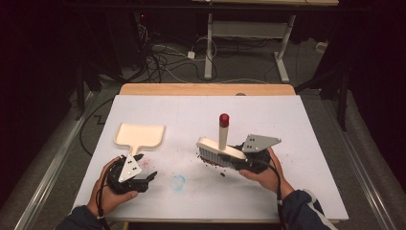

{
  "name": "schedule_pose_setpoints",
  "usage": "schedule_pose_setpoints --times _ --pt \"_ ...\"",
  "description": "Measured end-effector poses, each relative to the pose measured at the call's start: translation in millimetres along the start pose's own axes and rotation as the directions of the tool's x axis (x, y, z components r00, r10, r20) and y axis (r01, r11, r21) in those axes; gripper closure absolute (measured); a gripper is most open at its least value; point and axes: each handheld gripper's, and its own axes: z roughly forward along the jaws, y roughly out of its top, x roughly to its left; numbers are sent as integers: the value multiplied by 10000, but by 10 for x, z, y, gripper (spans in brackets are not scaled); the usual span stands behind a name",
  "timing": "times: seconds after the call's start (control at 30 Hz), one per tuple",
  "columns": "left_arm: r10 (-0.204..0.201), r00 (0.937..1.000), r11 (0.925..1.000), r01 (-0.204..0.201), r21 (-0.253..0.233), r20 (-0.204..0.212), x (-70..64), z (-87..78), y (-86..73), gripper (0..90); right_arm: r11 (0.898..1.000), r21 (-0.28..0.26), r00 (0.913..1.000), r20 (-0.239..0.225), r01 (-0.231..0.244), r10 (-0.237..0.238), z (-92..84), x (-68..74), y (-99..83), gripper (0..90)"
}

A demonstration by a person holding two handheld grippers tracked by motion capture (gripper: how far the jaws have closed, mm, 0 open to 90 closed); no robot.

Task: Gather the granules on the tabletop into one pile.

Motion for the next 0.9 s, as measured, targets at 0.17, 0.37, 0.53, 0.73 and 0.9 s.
schedule_pose_setpoints --times 0.17,0.37,0.53,0.73,0.9 --pt "-12 10000 10000 12 13 68 13 19 -5 244 9998 -28 9966 803 -189 190 166 -336 84 677" --pt "-30 9999 10000 30 14 125 15 27 -9 244 9969 708 9859 1660 -333 211 601 -618 41 678" --pt "-36 9998 9999 34 127 186 10 49 -16 244 9970 760 9866 1633 -129 4 875 -624 5 678" --pt "23 9998 9998 -27 198 222 -1 50 -19 244 9955 854 9970 622 413 -467 902 -532 2 678" --pt "33 9998 9998 -37 210 203 -8 42 -16 244 9918 636 9937 -266 1105 -1090 783 -422 -86 676"
